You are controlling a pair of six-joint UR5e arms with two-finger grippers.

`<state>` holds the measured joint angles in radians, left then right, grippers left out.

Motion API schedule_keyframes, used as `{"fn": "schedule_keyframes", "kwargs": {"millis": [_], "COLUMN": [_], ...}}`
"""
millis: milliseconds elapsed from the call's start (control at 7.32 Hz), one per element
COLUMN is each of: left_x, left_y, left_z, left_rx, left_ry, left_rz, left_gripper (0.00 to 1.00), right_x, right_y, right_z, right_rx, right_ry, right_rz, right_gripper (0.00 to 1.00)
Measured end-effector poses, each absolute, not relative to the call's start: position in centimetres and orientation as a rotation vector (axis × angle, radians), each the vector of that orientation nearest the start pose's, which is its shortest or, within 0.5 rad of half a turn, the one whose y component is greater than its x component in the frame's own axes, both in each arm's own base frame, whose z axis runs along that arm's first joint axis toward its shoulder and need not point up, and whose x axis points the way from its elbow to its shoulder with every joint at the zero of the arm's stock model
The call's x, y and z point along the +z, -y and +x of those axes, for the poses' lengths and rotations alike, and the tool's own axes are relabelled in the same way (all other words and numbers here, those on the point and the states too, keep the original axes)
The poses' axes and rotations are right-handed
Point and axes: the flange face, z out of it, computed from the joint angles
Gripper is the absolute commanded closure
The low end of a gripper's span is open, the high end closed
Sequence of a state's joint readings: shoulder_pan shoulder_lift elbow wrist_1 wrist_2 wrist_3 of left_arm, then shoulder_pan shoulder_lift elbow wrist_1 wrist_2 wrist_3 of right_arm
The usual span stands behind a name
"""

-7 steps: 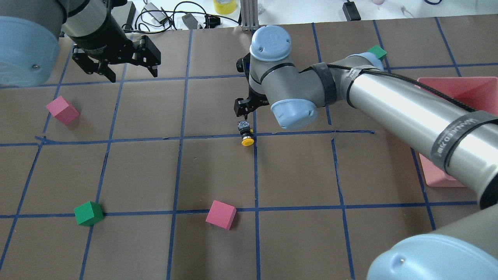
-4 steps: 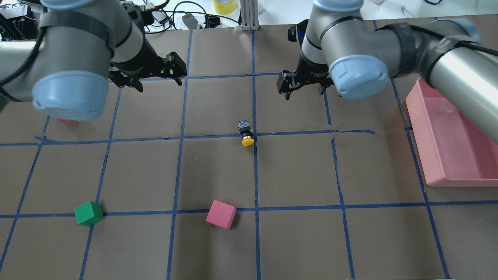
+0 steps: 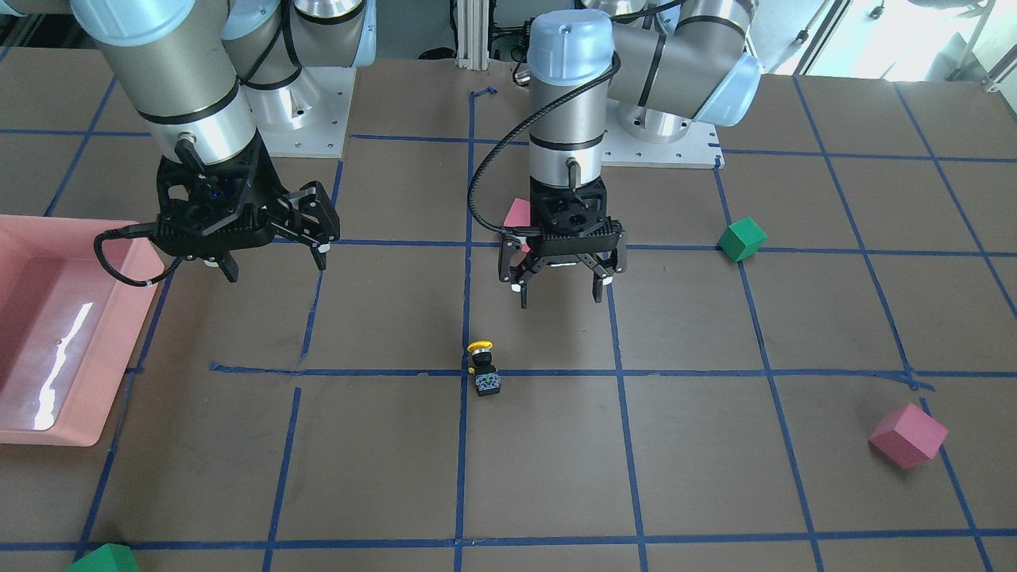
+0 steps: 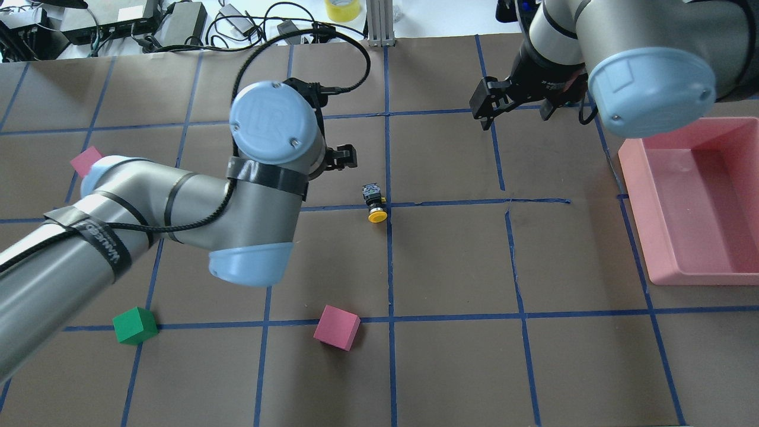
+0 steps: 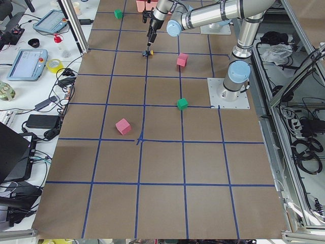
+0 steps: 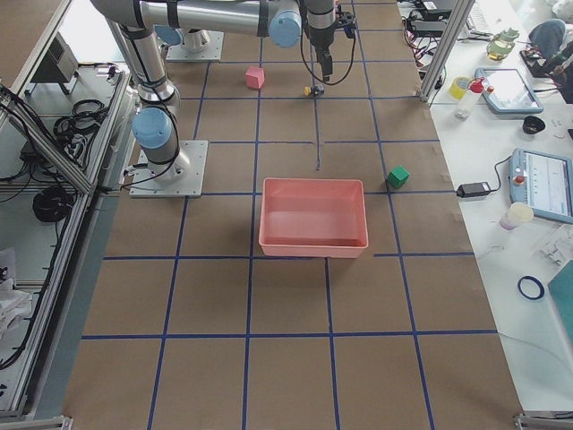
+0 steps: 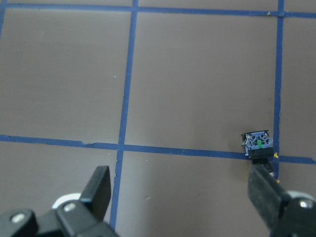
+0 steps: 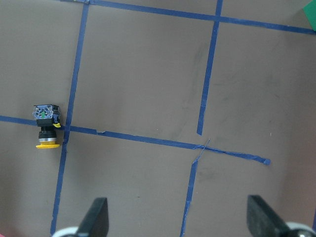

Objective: Align button upright
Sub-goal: 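Raise the right gripper away while the left gripper reaches to the button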

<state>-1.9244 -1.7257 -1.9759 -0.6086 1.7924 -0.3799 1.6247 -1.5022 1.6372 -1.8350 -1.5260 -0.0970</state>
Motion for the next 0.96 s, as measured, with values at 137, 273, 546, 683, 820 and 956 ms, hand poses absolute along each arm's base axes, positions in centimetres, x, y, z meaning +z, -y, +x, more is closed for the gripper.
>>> {"fn": "schedule_keyframes", "kwargs": {"millis": [137, 273, 546, 683, 820, 956], "left_x": [29.5, 26.8, 22.1, 19.4, 17.2, 15.8], "left_y": [43.9, 42.4, 41.1, 40.8, 40.7, 40.8], "left_z": [-30.9, -32.5, -34.6, -35.5, -36.1, -36.6], "left_rx": [-0.781, -0.88, -1.032, -1.072, -1.121, -1.165], "left_ry": [-2.984, -2.959, -2.91, -2.891, -2.883, -2.877], "left_rz": [-0.127, -0.144, -0.19, -0.205, -0.219, -0.226], "left_gripper": [0.03, 0.03, 0.06, 0.06, 0.06, 0.06], "right_x": [44.7, 44.5, 44.4, 44.4, 44.5, 44.7], "right_y": [51.8, 51.6, 51.5, 51.4, 51.4, 51.4], "right_z": [16.4, 16.2, 15.6, 15.6, 15.6, 15.7], "right_rx": [-0.163, -0.13, -0.111, -0.112, -0.116, -0.124], "right_ry": [-3.088, -3.097, -3.146, -3.155, -3.159, -3.162], "right_rz": [-0.232, -0.225, -0.22, -0.216, -0.213, -0.211], "right_gripper": [0.0, 0.0, 0.0, 0.0, 0.0, 0.0]}}
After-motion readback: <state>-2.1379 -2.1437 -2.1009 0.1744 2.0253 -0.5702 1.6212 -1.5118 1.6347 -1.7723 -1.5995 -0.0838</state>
